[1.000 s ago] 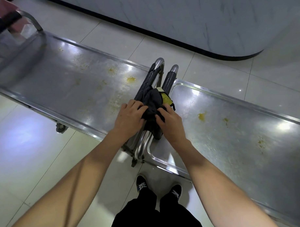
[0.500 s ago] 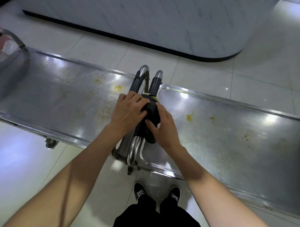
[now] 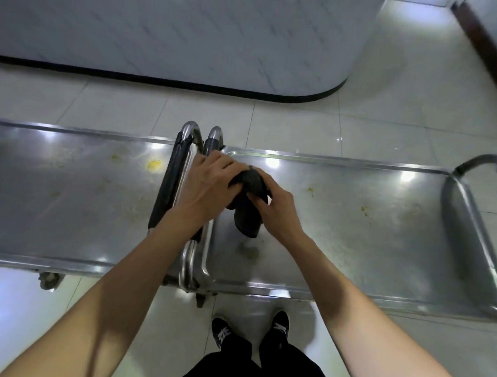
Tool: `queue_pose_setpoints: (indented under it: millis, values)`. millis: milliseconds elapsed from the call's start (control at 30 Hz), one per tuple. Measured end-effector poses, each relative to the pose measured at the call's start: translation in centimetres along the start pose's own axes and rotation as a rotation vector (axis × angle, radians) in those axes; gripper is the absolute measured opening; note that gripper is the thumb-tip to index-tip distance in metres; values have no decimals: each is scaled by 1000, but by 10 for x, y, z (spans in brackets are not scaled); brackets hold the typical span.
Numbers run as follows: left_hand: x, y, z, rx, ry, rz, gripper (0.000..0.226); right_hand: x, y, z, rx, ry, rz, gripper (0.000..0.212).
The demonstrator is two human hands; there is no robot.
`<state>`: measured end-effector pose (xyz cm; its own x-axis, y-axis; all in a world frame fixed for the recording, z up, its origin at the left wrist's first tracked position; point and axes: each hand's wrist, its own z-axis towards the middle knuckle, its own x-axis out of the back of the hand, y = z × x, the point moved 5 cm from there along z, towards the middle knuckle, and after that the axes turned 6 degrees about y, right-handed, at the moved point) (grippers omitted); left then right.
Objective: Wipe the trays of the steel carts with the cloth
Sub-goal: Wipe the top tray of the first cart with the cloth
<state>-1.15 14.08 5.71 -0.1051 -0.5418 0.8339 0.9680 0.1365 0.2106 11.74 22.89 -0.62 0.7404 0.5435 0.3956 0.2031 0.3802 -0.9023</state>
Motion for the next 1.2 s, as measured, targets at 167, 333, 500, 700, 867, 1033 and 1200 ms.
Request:
queue_pose_setpoints:
  millis: [167,333,500,700,867,1033,1200]
  values:
    - [-15,10,-1,60,-60,-72,27,14,16,-6,-100,102,9,35]
    - [-31,6,-13,137,-156,-135,42,23,21,-1,-119,156,-9,33]
    - [-48,-6,-21,218,-223,-150,51,33,28,11,-182,211,15,35]
    - [-69,-14,-11,284,-273,-142,45,54,32,56,-193,319,19,34]
    - [-90,-18,12,368,-320,-109,43,62,49,105,-164,302,36,33]
    - [-123,-18,29,430,-416,-67,43,51,99,124,-169,212,-74,36]
    - [-148,-19,25,518,-531,-28,44,31,147,115,-203,50,-142,40]
